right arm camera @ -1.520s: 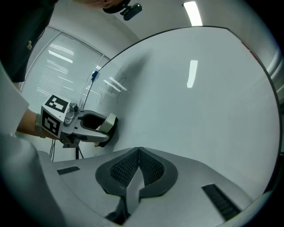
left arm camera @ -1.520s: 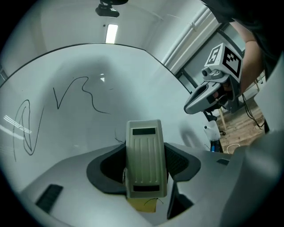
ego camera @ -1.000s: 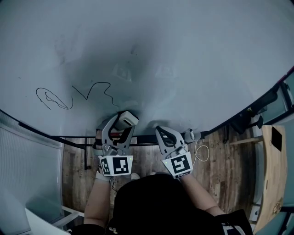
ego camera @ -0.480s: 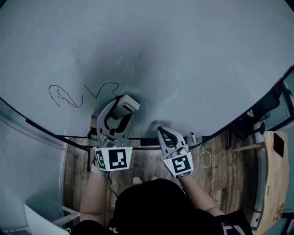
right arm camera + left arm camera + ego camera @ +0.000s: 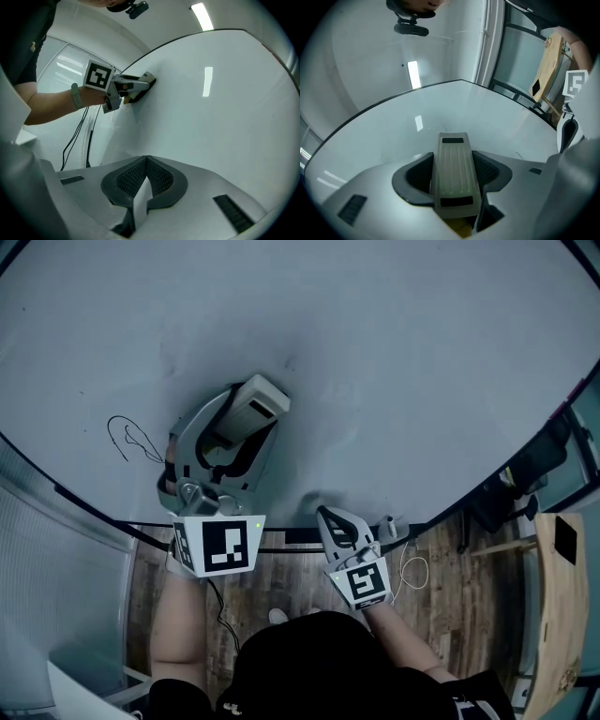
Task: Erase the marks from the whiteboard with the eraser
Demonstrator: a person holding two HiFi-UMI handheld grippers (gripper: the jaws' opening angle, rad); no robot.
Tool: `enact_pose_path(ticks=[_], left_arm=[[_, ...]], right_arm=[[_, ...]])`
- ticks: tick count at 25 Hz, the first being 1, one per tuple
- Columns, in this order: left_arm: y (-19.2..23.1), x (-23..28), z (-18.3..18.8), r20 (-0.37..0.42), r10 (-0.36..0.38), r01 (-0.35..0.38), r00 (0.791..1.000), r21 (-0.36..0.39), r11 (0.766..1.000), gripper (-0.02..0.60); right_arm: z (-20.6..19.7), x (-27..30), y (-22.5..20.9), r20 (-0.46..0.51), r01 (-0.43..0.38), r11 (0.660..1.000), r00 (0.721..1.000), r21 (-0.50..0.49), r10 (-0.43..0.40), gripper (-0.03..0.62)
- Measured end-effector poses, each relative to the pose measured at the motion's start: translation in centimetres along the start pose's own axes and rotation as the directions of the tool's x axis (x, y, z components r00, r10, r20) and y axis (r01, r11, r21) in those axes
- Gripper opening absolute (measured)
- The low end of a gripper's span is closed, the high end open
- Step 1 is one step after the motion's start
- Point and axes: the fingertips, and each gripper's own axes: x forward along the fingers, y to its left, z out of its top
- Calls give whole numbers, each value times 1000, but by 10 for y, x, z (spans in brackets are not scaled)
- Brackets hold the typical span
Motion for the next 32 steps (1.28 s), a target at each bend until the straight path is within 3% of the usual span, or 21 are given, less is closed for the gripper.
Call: enact_pose_path(ticks=[5,12,15,23,32], left_arm=[[16,5,14,30,0,-1,1000,6,1000,268],[19,-4,4,49,51,-49,998,-29,998,268],[17,-16,-16,21,71,-69,997,-84,994,267],[3,-43,-63,-51,111,-117,993,-131,984,268],[-28,-81,-128,-186,133,-172,974,-213,962,268]], right_arm=[[0,0,-1,1,-4,1000,1000,-1,4,29],[-5,3,0,-24,-9,999,1000,32,9,29],[-9,5,9,-34,-25,999,999,32,27,29],[-14,9,33,-55,-93,996,994,-1,93,29],[-29,10,51,-102,-130,991,986,4,130,29]])
